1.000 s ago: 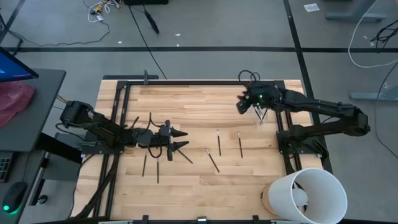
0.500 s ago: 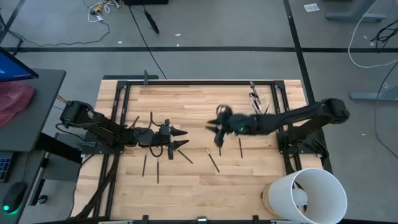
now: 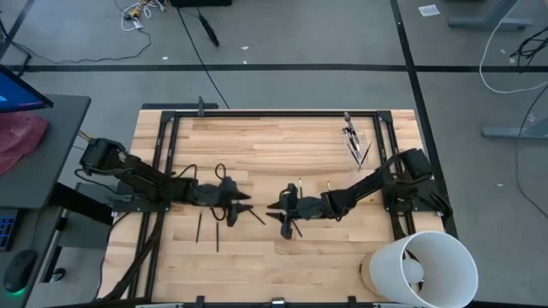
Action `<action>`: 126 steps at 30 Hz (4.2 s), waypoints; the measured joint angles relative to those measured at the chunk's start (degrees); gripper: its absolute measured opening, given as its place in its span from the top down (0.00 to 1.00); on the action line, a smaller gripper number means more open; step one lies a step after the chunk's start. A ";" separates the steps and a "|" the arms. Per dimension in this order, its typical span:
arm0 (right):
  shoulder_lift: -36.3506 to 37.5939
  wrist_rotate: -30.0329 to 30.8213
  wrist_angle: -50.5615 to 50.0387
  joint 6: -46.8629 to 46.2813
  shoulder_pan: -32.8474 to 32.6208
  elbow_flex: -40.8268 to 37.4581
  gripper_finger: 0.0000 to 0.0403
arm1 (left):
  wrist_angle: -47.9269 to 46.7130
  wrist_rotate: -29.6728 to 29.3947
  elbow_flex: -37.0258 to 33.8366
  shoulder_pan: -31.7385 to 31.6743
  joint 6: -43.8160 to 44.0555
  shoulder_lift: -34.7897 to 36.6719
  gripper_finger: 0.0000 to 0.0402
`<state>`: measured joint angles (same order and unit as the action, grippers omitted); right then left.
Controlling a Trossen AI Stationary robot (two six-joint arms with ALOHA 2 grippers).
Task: Put items in baskets/containers
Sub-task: Put the liner brush into the transparent organizer
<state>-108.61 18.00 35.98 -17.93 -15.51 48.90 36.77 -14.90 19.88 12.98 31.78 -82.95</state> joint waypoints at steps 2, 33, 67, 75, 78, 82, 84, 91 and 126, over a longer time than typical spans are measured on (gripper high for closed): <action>-1.23 0.00 1.97 -0.11 -0.17 0.00 0.72 | -8.47 0.63 -0.06 1.40 5.86 1.89 0.52; -1.87 2.49 5.39 3.67 4.24 -0.02 0.72 | -78.22 -9.32 8.57 36.87 71.08 19.57 0.46; -0.63 2.54 4.27 5.85 6.06 0.00 0.72 | -70.53 -19.47 8.19 37.19 63.87 0.83 0.98; 5.14 2.51 -3.28 8.52 3.99 0.05 0.72 | -68.69 -36.60 7.99 36.53 61.13 6.70 1.00; 5.09 1.25 -2.32 7.89 2.79 0.04 0.72 | -64.73 -43.73 8.04 35.62 56.10 8.24 1.00; 3.30 0.46 -0.48 7.42 0.85 0.07 0.72 | -59.17 -45.30 8.12 32.86 45.77 9.19 1.00; 2.85 0.41 -0.59 6.36 0.30 0.02 0.72 | -58.98 -42.09 8.10 31.17 43.87 9.17 1.00; 2.74 0.55 0.47 4.59 0.24 0.02 0.72 | -51.79 -33.32 8.11 27.90 34.76 9.17 0.94; 3.96 -19.27 -12.34 7.15 -24.20 0.00 0.80 | -47.69 -37.81 8.20 23.42 28.49 9.02 0.85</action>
<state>-104.65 -1.27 23.63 -10.79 -39.71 48.90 -10.92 -52.71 28.08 36.40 60.27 -73.93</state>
